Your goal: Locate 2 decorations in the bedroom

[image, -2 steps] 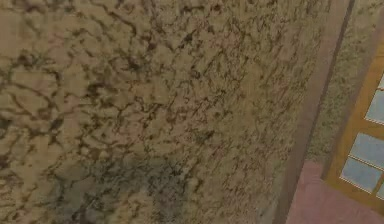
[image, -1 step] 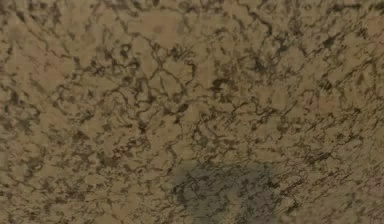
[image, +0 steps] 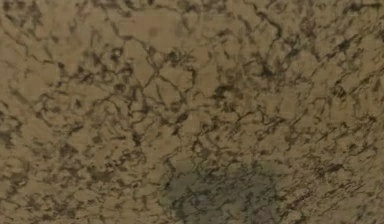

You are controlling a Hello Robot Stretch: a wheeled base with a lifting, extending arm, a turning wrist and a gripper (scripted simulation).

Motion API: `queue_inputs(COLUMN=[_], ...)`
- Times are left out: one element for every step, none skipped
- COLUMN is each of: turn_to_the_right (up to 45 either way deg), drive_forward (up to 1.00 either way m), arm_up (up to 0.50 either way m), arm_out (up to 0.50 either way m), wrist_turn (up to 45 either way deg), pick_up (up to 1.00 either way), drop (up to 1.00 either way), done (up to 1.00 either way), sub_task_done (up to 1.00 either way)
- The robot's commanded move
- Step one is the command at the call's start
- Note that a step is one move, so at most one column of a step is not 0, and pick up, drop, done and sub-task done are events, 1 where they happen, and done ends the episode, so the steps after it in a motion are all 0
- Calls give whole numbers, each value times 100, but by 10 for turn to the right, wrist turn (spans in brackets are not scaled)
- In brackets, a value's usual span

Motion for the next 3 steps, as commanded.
queue_inputs(turn_to_the_right=[450,450,450], drive_forward=[0,0,0], arm_up=[0,0,0], arm_out=[0,0,0], wrist_turn=[0,0,0], pick_up=[0,0,0], drop=[0,0,0], done=[0,0,0], sub_task_done=[0,0,0])
